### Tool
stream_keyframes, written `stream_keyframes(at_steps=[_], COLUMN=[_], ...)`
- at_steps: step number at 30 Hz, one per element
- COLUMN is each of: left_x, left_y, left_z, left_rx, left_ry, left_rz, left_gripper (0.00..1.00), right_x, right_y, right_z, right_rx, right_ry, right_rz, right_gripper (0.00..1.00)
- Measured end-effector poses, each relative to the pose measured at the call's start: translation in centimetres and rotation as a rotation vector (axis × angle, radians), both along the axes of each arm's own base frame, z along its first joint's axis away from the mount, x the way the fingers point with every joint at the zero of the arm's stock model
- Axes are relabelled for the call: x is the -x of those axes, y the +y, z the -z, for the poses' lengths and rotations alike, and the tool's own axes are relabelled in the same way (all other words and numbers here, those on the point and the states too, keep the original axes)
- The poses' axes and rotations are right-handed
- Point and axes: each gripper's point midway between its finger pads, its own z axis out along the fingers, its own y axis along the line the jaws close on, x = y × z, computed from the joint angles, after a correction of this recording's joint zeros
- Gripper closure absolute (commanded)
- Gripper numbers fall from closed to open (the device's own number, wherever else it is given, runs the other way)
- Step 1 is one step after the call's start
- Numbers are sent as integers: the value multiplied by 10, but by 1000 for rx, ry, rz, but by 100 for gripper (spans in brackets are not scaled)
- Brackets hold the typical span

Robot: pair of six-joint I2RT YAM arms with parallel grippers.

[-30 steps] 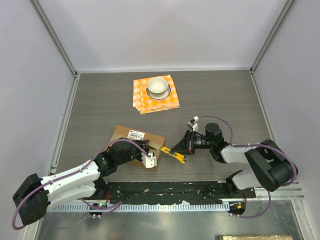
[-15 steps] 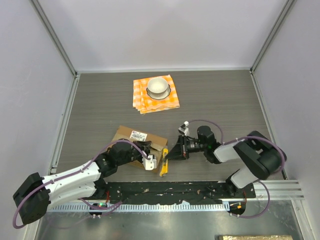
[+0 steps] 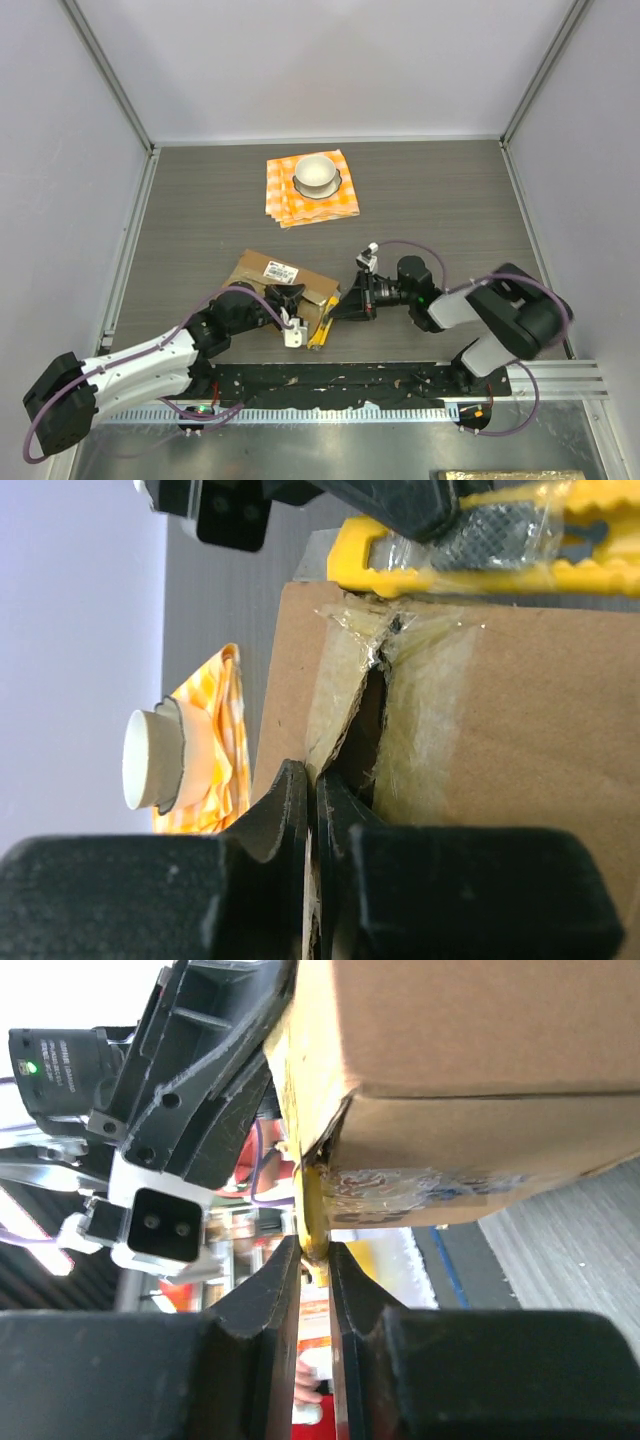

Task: Unpack the express box

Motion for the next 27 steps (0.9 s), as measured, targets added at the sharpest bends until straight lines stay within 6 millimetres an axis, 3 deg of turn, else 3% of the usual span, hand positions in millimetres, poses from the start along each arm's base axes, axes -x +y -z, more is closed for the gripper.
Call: stream_keyframes(at_steps=[4, 8, 10, 16, 20, 22, 23, 27], left_x=[-3, -2, -2, -2, 0, 1, 1, -2], left_y=[1, 7, 9, 12, 12, 13, 13, 14], left_z=[-10, 0, 3, 2, 3, 5, 5, 6], left_rx=[40, 22, 10, 11, 5, 1, 0, 5], left_ry=[-21, -18, -20, -20, -12, -8, -7, 5], left_rz=[-2, 6, 6, 9, 18, 20, 20, -4], left_gripper=[100, 97, 96, 100, 100, 100, 100, 100], right_x=[-9, -22, -25, -32, -49, -63, -69, -89], right_y=[-5, -10, -15, -44, -60, -67, -70, -83], right_z=[-22, -35, -28, 19, 37, 43, 46, 46], right_rx=[48, 126, 184, 435, 583, 664, 700, 811], right_ry=[-183, -314, -324, -256, -263, -282, -291, -351], right_rz=[50, 94, 114, 179, 230, 256, 264, 314], right_gripper=[99, 99, 99, 99, 98, 84, 66, 48])
